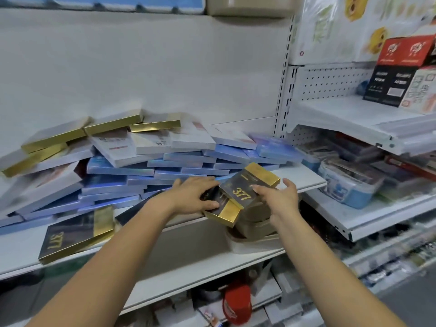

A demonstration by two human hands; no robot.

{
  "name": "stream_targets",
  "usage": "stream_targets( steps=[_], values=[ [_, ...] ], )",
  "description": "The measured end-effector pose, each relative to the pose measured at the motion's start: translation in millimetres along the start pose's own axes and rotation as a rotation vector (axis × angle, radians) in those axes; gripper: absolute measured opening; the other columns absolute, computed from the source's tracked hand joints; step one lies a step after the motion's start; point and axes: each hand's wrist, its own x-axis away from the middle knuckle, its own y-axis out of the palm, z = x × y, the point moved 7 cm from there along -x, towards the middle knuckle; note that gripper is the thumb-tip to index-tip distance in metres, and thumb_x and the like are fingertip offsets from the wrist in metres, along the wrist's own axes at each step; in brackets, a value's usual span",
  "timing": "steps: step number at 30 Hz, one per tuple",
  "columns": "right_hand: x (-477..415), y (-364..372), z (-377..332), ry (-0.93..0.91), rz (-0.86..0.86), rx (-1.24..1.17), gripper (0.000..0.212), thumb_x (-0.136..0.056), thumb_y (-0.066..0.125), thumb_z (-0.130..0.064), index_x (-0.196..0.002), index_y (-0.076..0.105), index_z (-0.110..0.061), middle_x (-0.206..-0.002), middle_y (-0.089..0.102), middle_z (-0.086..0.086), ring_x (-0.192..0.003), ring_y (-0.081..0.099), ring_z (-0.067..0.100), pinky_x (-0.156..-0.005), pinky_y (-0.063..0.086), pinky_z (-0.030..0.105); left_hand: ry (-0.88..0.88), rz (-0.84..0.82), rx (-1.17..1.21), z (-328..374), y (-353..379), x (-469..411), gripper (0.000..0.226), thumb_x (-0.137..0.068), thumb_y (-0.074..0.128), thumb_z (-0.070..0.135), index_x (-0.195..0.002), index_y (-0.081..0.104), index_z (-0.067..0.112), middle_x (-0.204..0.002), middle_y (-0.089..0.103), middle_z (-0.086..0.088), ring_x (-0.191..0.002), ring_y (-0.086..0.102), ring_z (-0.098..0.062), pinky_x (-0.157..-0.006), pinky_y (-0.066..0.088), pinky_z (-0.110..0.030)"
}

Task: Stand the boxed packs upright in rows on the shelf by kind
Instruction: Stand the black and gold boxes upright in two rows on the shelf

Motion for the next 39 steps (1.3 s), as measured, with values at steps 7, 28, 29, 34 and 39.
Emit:
stream_targets(
  steps=[7,28,29,34,39],
  values=[
    [-6,-16,2,0.129,-0.146,-0.195,0.031,-0.089,0.071,0.004,-0.119,0.067,-0.005,-0.099,0.080,0.013,-0.082,0.079,0.022,-0.064,0.062,0.032,0.064,-0.091,-0.102,11,-6,-18,0.074,-0.086,0.063,0.069,-0.150,0.042,0.038,-0.137,0.050,0.002,-0.129,0.044,-0.022,-0.106,0.034,-0.043],
    [101,124,-39,-0.191,-0.791,-0.022,0.023,-0.093,0.069,-0.005,-0.112,0.071,-0.018,-0.104,0.080,0.002,-0.087,0.078,0.020,-0.062,0.062,0.033,-0.452,0.888,1.273,-127,-45,232,0.029,-0.093,0.075,0.018,-0.119,0.062,0.019,-0.102,0.080,-0.008,-0.089,0.079,-0.025,-0.068,0.062,-0.037],
    [118,144,-29,-0.180,-0.832,-0.006,0.024,-0.093,0.069,-0.004,-0.113,0.071,-0.017,-0.104,0.080,0.001,-0.087,0.078,0.020,-0.061,0.062,0.032,-0.472,0.929,1.277,-141,-41,257,0.029,-0.093,0.075,0.016,-0.119,0.062,0.018,-0.103,0.080,-0.010,-0.089,0.079,-0.027,-0.068,0.062,-0.038],
    [208,235,26,-0.108,-0.988,0.063,0.022,-0.092,0.069,-0.001,-0.107,0.072,-0.017,-0.099,0.081,0.001,-0.082,0.078,0.017,-0.062,0.064,0.032,-0.533,1.128,1.292,-207,-26,377,0.018,-0.092,0.074,0.013,-0.107,0.075,0.023,-0.099,0.081,-0.009,-0.081,0.079,-0.023,-0.056,0.060,-0.029],
    [302,323,72,-0.116,-1.082,0.120,0.022,-0.091,0.072,-0.006,-0.108,0.071,-0.020,-0.103,0.081,-0.001,-0.082,0.078,0.017,-0.059,0.059,0.032,-0.626,1.212,1.295,-280,-6,499,0.022,-0.092,0.074,0.016,-0.114,0.075,0.018,-0.105,0.080,-0.010,-0.084,0.079,-0.021,-0.059,0.060,-0.028]
  ],
)
